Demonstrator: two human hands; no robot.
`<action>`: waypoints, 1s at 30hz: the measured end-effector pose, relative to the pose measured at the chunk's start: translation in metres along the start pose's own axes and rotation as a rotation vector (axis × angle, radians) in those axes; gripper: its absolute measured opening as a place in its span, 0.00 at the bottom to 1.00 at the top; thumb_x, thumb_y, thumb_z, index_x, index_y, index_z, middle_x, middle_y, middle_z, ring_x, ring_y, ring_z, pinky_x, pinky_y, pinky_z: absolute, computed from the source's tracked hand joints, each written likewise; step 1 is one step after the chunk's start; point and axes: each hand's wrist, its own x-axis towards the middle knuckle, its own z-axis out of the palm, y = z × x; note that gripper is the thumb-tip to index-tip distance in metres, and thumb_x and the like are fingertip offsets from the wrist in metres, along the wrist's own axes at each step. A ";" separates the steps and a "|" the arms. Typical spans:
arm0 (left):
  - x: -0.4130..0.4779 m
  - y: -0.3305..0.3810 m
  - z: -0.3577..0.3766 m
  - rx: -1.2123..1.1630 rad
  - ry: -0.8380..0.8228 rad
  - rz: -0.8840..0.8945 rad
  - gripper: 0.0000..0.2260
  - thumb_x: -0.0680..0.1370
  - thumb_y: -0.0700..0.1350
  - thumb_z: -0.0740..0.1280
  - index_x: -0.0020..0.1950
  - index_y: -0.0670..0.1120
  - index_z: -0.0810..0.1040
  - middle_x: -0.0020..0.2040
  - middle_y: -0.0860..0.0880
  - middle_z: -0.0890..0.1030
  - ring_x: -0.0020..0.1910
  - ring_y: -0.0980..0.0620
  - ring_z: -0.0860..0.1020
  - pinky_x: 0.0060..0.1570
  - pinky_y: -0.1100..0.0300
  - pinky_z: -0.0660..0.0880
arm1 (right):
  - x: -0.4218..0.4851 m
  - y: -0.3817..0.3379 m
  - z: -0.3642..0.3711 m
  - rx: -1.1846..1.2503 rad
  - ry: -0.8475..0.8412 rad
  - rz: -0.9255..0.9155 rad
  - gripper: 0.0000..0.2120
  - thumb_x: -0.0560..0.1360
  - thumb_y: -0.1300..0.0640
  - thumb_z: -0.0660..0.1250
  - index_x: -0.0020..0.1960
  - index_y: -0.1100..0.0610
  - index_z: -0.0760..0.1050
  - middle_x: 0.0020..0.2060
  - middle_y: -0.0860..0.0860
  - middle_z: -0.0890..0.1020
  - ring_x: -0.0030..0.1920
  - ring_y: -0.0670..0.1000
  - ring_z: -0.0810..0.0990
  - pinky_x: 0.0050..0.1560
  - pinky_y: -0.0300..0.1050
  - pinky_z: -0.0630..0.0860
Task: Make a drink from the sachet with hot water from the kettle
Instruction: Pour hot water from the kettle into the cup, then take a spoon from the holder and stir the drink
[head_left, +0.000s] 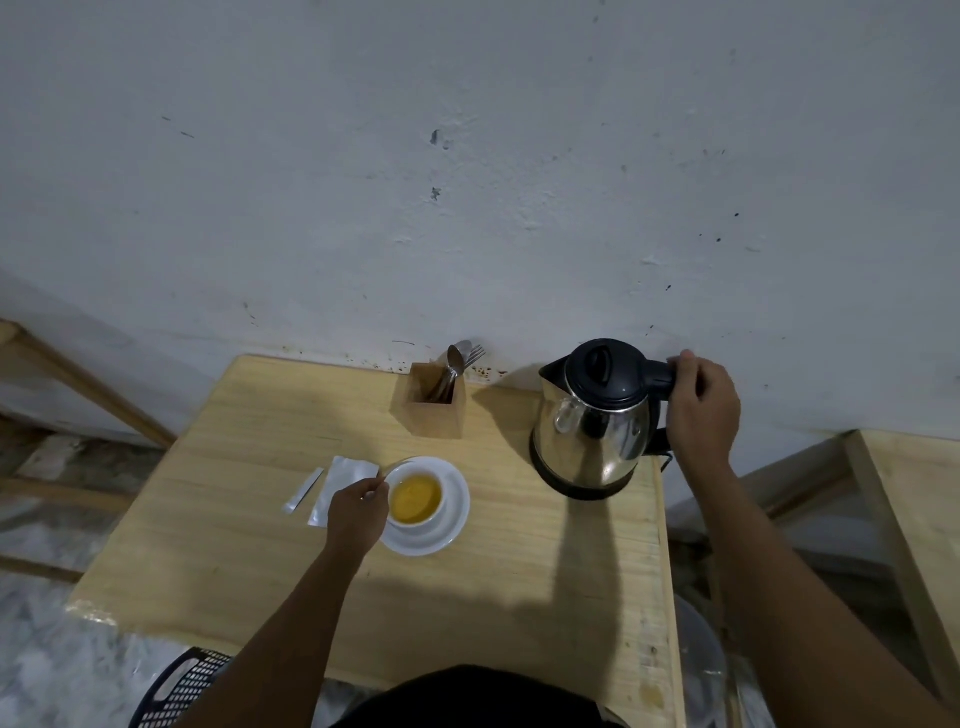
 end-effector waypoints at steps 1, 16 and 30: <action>-0.001 0.001 0.000 -0.002 -0.005 0.002 0.10 0.77 0.43 0.62 0.44 0.42 0.83 0.34 0.47 0.80 0.38 0.48 0.77 0.42 0.57 0.70 | -0.006 -0.006 0.003 -0.043 0.019 -0.041 0.15 0.80 0.47 0.59 0.51 0.55 0.79 0.49 0.51 0.80 0.51 0.52 0.77 0.53 0.52 0.74; 0.015 0.007 -0.029 0.016 -0.279 -0.009 0.06 0.77 0.44 0.66 0.47 0.45 0.82 0.35 0.49 0.80 0.36 0.52 0.78 0.36 0.63 0.72 | -0.095 -0.078 0.153 0.003 -0.679 0.098 0.04 0.75 0.49 0.67 0.46 0.49 0.78 0.42 0.45 0.81 0.45 0.48 0.80 0.45 0.43 0.75; 0.037 0.006 -0.045 0.078 -0.462 0.081 0.08 0.75 0.45 0.66 0.48 0.46 0.84 0.44 0.44 0.85 0.35 0.55 0.78 0.38 0.62 0.73 | -0.064 -0.053 0.235 -0.297 -0.431 0.127 0.12 0.74 0.49 0.70 0.42 0.57 0.83 0.40 0.56 0.85 0.44 0.56 0.82 0.45 0.47 0.78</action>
